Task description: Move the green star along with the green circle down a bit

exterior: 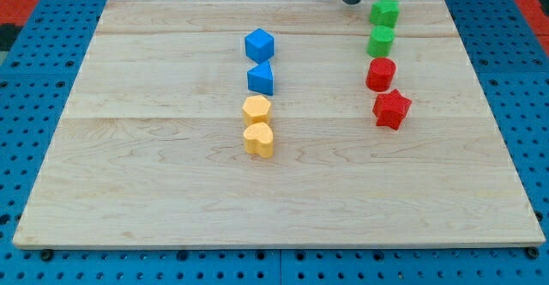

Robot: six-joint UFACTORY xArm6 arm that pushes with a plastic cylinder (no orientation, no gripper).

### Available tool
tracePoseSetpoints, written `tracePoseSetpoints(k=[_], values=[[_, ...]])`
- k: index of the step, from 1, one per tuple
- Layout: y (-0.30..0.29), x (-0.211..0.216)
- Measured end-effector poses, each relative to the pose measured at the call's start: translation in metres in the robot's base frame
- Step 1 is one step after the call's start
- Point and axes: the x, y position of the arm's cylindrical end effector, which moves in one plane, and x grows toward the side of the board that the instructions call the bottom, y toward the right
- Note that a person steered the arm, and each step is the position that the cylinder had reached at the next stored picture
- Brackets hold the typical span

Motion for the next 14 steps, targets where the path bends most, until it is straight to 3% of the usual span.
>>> tracePoseSetpoints(k=[5,7,9,12,14], values=[[0.018,0.023],[0.019,-0.001],[0.094,0.001],[0.074,0.015],[0.048,0.047]])
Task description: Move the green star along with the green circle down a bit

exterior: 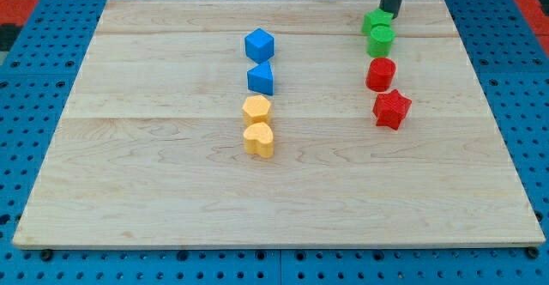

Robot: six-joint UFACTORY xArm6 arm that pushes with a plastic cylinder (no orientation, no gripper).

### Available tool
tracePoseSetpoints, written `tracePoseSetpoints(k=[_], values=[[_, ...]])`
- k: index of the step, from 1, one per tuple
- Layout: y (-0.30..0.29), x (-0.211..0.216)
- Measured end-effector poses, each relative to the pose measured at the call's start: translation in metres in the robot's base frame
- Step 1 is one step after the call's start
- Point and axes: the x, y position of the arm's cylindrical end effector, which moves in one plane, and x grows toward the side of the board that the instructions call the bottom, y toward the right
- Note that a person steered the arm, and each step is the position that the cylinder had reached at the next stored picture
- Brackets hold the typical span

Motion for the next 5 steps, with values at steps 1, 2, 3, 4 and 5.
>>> tracePoseSetpoints(k=[1,2,3,4,5], values=[[-0.0087,0.0058],[-0.0087,0.0079],[-0.0082,0.0079],[-0.0082,0.0079],[-0.0082,0.0079]])
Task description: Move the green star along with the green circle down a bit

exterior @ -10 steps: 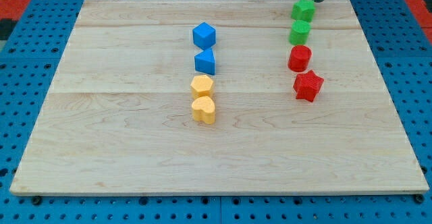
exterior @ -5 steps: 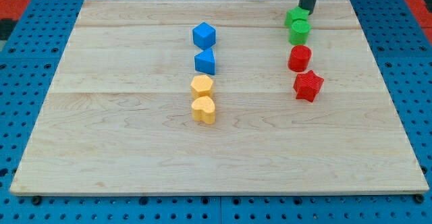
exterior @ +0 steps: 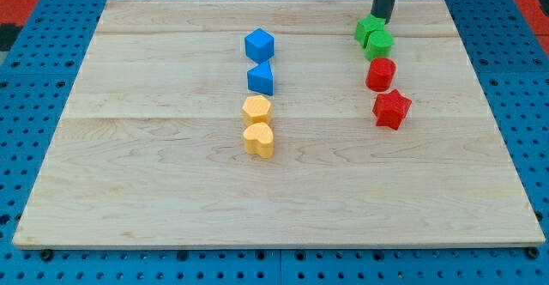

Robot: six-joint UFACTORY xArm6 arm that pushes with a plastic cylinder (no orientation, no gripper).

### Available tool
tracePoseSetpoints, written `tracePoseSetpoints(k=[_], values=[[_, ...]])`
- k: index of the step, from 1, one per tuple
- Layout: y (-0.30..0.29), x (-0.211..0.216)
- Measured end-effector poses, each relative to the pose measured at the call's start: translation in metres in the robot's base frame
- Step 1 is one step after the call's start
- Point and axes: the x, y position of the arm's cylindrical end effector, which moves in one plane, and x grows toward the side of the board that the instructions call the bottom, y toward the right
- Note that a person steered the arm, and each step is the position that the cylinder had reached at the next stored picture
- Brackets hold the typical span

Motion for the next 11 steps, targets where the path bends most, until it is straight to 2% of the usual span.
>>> tracePoseSetpoints(k=[10,11], values=[[-0.008,0.001],[-0.043,0.020]])
